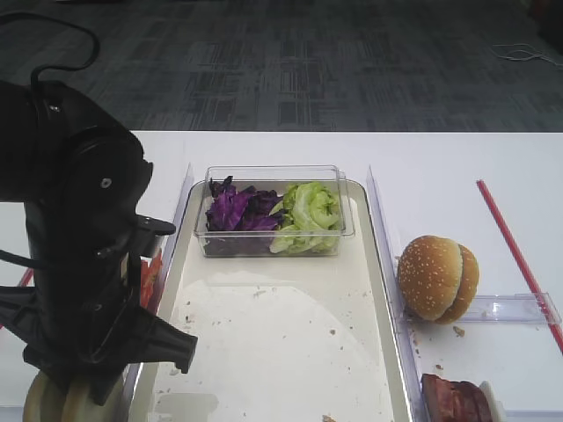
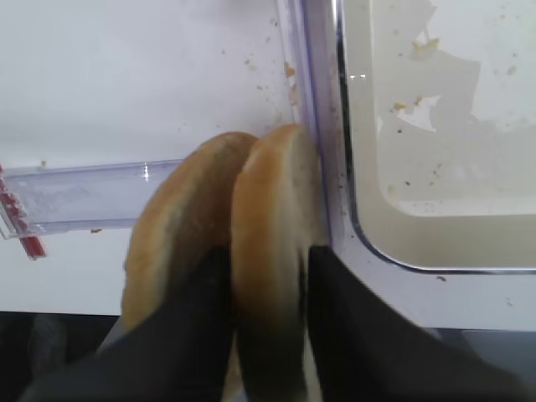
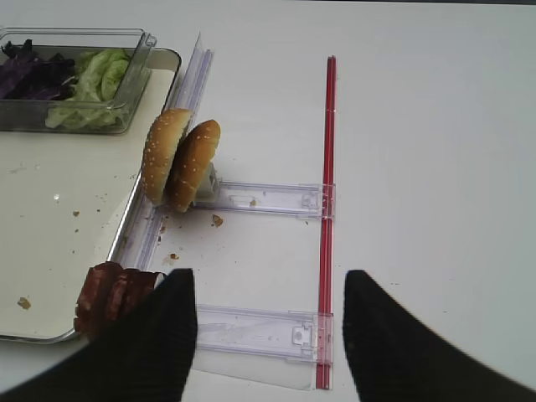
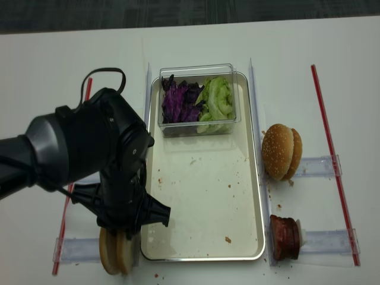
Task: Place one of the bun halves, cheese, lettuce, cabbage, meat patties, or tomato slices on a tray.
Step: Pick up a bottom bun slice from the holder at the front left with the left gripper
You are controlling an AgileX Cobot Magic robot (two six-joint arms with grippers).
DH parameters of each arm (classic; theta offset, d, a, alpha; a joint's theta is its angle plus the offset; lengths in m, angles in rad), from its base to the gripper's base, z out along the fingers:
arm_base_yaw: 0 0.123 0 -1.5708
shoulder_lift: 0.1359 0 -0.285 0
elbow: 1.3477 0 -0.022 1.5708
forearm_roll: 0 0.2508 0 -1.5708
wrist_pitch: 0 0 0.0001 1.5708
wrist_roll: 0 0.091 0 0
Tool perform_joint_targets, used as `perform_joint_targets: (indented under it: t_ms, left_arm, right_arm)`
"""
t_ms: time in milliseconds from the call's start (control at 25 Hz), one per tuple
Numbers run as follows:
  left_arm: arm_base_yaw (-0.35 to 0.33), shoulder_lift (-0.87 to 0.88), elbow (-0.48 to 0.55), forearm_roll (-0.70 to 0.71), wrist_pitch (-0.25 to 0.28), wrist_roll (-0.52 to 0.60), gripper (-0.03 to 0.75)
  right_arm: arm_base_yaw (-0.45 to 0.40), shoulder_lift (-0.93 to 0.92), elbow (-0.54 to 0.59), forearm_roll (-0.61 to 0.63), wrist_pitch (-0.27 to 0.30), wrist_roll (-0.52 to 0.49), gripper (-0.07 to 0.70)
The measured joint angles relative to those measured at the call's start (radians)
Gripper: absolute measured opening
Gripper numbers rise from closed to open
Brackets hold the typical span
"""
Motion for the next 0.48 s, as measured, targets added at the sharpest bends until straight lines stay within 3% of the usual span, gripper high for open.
perform_joint_targets:
  t_ms: [480]
  left_arm:
    - [0.0,0.0,-0.001,-0.012,0.001,0.0,0.1]
  right_arm:
    - [0.0,0.0,0.0,0.0,0.0,0.0,0.405]
